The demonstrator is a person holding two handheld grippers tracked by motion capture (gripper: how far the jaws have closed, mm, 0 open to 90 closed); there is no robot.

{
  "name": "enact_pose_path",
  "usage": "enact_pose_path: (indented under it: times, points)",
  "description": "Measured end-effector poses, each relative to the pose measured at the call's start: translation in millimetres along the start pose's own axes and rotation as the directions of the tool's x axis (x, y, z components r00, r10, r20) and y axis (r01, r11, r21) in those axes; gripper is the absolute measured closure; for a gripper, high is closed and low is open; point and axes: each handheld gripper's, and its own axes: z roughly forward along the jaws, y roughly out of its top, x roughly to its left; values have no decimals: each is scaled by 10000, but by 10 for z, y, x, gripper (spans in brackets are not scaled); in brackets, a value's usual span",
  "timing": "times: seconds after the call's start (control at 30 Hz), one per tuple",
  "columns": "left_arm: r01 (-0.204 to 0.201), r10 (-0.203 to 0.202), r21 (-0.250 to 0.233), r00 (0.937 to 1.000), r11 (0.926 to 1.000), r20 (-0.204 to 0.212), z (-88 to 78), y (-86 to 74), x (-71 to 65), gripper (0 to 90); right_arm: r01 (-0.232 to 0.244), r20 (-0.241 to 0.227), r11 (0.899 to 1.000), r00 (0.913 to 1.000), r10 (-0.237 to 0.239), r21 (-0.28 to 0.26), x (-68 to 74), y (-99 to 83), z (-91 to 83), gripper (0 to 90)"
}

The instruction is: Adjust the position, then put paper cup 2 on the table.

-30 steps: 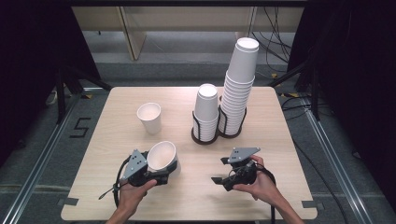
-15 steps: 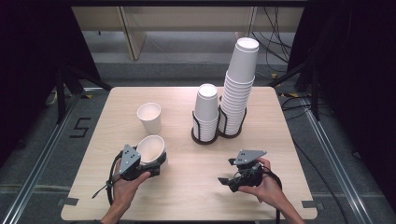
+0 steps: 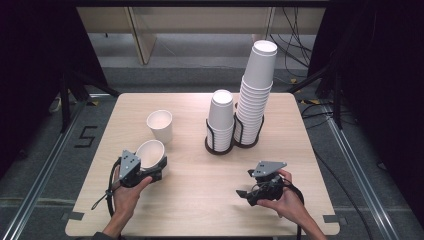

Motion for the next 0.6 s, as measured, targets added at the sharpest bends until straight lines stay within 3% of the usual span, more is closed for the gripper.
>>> enact_pose_path:
  times: [0.07,0.2,0.37,0.6]
  points:
    - [48,-47,61,9999,10000,-153,13,-2,54,146,275,95,9996,9996,-275,-50,-15,-2,4,186]
    - [75,-70,155,9995,9999,-305,36,-6,97,144,-53,52,10000,10000,53,68,7,-13,-10,185]
    - [136,-126,179,9983,9997,-577,89,-18,181,143,109,49,9999,9999,-110,101,-12,-32,-1,185]
    - [198,-173,289,9963,9994,-841,142,-48,283,143,-33,57,9997,10000,31,244,5,-36,7,185]
